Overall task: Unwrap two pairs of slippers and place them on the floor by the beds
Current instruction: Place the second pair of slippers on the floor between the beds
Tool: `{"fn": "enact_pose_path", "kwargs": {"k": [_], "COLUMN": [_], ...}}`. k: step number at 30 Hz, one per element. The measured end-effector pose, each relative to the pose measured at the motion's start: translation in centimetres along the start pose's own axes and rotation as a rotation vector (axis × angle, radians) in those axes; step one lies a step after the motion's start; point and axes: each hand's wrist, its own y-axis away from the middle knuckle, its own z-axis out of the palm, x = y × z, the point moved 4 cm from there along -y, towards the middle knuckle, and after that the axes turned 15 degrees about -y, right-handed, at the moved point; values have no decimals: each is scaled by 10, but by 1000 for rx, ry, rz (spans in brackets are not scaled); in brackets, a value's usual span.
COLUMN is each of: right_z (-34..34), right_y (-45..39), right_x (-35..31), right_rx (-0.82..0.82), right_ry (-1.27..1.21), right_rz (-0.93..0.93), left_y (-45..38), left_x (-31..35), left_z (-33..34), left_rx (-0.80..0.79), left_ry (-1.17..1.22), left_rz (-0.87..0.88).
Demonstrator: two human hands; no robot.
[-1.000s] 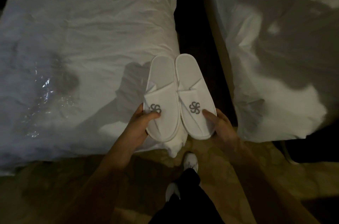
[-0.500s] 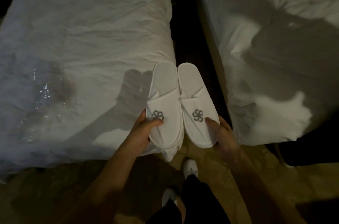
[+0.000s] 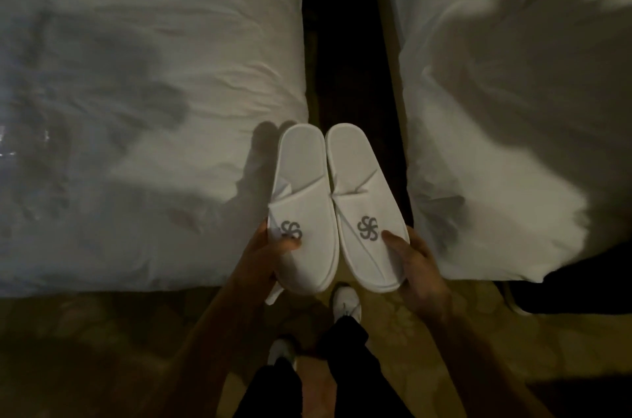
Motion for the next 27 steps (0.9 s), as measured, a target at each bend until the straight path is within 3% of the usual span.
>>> {"fn": "enact_pose_path", "kwargs": {"k": [10, 14, 23, 27], "right_z": [-86, -103, -154, -192], "right_y": [-119, -184, -315, -373], "right_x": [44, 75, 170, 216], "right_rx": [45, -43, -20, -54], "right_ry": [22, 47, 37, 89], "right_rz": [-15, -63, -73, -54], "left_y": [-95, -146, -248, -289], "left_x": [-85, -139, -269, -334], "left_z": [64, 68, 78, 88], "left_rx": [33, 82, 286, 259], "left_ry": [-6, -62, -147, -224], "left_rz": [50, 93, 145, 190]}}
